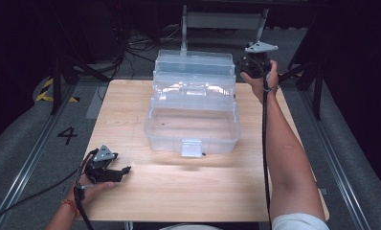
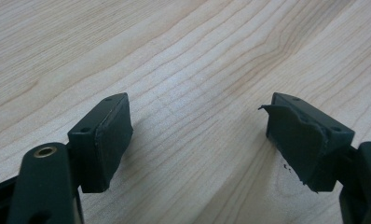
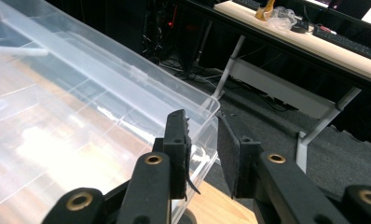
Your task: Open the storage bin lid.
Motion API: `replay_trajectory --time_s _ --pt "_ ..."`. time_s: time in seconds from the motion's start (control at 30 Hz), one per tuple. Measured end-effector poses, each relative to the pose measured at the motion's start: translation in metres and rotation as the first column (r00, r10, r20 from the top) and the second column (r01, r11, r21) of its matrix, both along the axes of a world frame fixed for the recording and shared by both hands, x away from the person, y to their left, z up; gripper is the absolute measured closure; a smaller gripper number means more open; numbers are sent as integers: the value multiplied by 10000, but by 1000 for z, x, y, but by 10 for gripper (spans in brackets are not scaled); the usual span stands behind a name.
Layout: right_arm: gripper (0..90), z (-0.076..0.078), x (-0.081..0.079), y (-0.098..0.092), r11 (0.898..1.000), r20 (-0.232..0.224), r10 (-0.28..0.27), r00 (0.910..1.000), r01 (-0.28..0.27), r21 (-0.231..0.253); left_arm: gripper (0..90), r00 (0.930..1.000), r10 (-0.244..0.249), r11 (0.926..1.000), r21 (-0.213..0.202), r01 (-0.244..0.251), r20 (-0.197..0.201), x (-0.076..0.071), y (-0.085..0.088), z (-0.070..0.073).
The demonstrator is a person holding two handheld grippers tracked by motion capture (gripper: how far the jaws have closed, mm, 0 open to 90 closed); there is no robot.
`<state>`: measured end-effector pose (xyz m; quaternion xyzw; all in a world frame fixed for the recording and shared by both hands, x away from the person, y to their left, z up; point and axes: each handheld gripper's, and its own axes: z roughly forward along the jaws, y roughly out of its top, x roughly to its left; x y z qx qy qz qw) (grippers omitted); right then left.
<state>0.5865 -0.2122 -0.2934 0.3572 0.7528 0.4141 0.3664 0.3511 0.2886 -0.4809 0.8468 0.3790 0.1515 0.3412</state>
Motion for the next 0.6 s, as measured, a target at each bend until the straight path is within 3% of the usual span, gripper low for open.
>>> replay_trajectory --time_s 0.6 --pt "660 -6 -47 -13 9975 -423 667 9969 -676 -195 229 10000 1 10000 2 -1 2 0 0 0"
